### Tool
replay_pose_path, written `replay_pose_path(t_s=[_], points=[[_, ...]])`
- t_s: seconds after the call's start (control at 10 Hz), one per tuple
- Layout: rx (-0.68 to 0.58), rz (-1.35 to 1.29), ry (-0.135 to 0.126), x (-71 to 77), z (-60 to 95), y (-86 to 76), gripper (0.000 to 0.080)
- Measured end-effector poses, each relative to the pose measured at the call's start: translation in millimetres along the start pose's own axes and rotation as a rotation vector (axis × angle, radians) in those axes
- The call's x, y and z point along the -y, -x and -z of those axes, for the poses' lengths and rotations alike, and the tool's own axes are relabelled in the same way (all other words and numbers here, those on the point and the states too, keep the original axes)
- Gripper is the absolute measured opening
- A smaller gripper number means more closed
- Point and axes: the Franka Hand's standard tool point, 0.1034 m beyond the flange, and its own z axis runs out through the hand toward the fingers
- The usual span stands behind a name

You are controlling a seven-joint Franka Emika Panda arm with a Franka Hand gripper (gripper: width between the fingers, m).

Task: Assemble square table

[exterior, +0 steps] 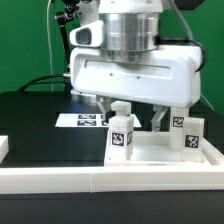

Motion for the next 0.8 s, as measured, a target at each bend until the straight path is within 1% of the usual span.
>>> replay_pose_path(t_s=[0.2, 0.8], points=[[0.019, -0.006, 0.009, 13.8, 5.0, 7.4, 0.0648], [0.019, 0.000, 0.008, 13.3, 3.5, 7.2, 0.0649]])
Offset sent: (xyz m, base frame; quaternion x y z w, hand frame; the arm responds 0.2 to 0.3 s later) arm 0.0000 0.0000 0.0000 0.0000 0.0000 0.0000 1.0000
